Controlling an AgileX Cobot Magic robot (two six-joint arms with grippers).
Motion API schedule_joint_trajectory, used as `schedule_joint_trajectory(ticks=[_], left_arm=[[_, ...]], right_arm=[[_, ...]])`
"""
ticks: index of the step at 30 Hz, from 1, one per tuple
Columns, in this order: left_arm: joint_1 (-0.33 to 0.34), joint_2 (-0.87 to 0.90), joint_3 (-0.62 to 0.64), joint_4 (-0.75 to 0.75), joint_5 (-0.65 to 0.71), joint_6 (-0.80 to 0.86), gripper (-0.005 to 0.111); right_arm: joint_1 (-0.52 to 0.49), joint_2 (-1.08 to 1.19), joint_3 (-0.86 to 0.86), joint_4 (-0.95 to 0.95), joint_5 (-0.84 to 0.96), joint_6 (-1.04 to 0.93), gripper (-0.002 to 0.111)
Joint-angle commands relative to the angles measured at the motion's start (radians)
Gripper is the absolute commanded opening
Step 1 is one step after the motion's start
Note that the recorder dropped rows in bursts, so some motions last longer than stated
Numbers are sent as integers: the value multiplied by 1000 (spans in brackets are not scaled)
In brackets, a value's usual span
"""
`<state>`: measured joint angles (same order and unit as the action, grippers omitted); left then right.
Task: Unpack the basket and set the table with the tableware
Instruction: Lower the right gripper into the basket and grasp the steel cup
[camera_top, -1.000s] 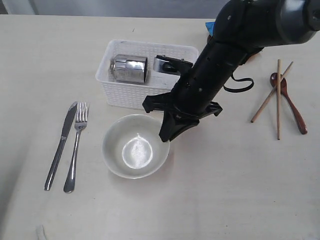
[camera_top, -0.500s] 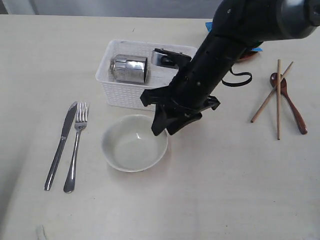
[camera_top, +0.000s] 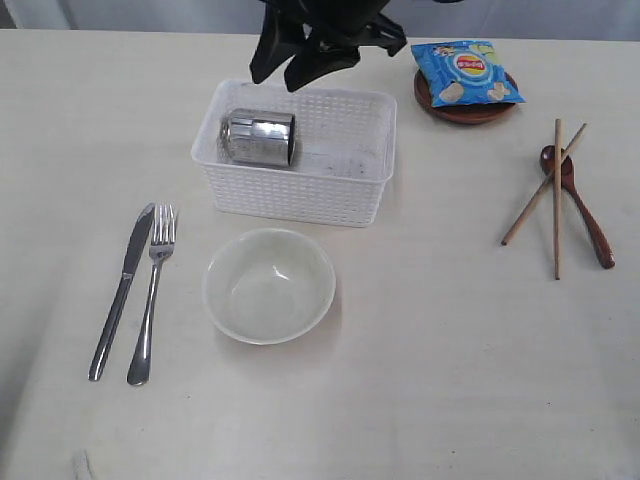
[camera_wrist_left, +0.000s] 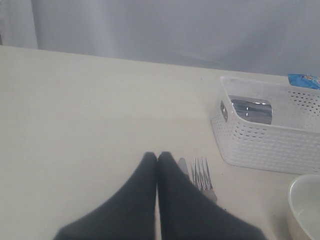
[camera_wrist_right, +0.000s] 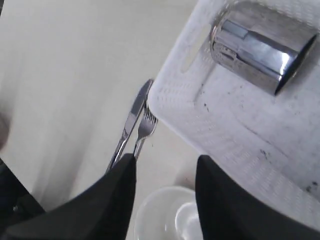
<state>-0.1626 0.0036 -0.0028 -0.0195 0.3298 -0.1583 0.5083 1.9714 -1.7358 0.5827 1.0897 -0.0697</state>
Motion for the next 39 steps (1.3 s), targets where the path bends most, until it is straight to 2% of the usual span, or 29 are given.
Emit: schedule_joint_trajectory(ticks=[1, 7, 15, 39], left_arm=[[1, -4, 3, -1, -11, 1, 0], [1, -4, 3, -1, -11, 1, 0], [1, -4, 3, -1, -11, 1, 0], [1, -4, 3, -1, -11, 1, 0]], right_arm=[[6, 120, -114, -15, -43, 70, 38], [8, 271, -262, -117, -8, 184, 38], [10, 334, -285, -195, 2, 287, 38], [6, 396, -285, -142, -150, 234, 38]])
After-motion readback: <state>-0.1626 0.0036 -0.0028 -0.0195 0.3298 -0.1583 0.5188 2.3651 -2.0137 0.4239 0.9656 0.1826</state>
